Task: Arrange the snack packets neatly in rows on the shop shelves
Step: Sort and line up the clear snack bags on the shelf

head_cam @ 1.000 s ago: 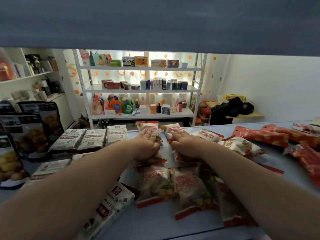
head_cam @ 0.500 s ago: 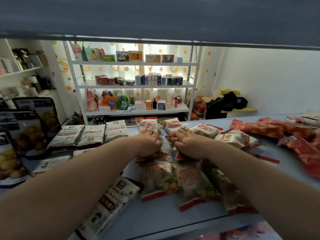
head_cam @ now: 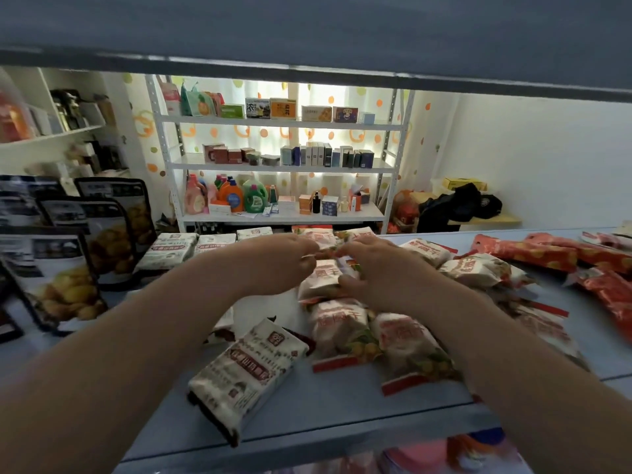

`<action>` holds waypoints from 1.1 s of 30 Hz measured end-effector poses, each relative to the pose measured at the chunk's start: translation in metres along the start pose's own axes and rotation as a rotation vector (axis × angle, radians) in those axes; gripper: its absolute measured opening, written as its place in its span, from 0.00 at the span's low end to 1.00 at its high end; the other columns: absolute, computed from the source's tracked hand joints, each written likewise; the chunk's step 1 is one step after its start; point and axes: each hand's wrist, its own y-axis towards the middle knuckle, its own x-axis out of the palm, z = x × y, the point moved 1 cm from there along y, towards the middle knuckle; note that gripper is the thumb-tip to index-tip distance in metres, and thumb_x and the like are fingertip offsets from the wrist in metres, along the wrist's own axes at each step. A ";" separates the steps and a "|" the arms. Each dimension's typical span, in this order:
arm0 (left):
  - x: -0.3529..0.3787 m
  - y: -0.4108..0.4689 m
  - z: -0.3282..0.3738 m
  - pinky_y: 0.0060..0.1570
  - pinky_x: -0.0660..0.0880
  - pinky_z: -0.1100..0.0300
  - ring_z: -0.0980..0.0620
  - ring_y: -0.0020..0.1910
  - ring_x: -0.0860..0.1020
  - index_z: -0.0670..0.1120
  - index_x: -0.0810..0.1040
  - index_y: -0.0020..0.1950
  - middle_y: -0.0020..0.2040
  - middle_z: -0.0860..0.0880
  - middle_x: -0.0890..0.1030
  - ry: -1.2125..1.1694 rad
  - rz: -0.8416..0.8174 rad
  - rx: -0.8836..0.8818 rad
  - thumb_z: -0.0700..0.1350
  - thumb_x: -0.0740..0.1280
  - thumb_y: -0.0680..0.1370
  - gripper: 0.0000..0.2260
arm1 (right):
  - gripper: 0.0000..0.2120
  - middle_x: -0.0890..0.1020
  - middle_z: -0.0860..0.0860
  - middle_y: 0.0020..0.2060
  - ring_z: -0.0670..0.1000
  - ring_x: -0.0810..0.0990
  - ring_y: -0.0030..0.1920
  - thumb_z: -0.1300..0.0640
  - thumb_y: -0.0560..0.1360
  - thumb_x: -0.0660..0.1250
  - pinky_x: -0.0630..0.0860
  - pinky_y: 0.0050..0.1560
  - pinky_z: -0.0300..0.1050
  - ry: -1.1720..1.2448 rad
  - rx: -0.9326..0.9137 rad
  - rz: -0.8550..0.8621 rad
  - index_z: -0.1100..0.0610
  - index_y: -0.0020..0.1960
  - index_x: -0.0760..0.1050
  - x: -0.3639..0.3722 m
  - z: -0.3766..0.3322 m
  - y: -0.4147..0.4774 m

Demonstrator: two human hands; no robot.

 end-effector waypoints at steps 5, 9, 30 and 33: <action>0.003 -0.101 -0.052 0.64 0.68 0.57 0.55 0.67 0.71 0.58 0.68 0.71 0.70 0.55 0.72 0.060 0.190 -0.105 0.53 0.56 0.81 0.18 | 0.32 0.68 0.46 0.70 0.49 0.68 0.68 0.23 0.70 0.52 0.68 0.63 0.52 0.160 -0.137 -0.153 0.38 0.69 0.65 0.014 -0.099 -0.045; 0.031 -0.139 -0.066 0.65 0.70 0.52 0.54 0.67 0.71 0.57 0.69 0.71 0.71 0.56 0.72 0.148 0.204 -0.189 0.56 0.55 0.81 0.19 | 0.51 0.54 0.48 0.78 0.51 0.52 0.77 0.14 0.61 0.48 0.54 0.72 0.55 0.099 -0.062 -0.282 0.40 0.77 0.51 0.038 -0.138 -0.057; 0.067 -0.167 -0.062 0.55 0.77 0.42 0.41 0.57 0.81 0.45 0.81 0.58 0.58 0.43 0.83 0.286 0.405 -0.149 0.42 0.76 0.64 0.22 | 0.34 0.60 0.46 0.77 0.50 0.63 0.74 0.59 0.77 0.60 0.68 0.67 0.47 -0.005 0.120 0.012 0.36 0.77 0.56 0.070 -0.135 -0.026; 0.068 -0.167 -0.064 0.56 0.76 0.42 0.42 0.58 0.81 0.46 0.81 0.59 0.58 0.44 0.82 0.273 0.417 -0.157 0.42 0.76 0.64 0.23 | 0.34 0.60 0.48 0.78 0.52 0.60 0.76 0.61 0.77 0.58 0.64 0.72 0.50 0.026 0.114 0.007 0.37 0.77 0.54 0.073 -0.136 -0.020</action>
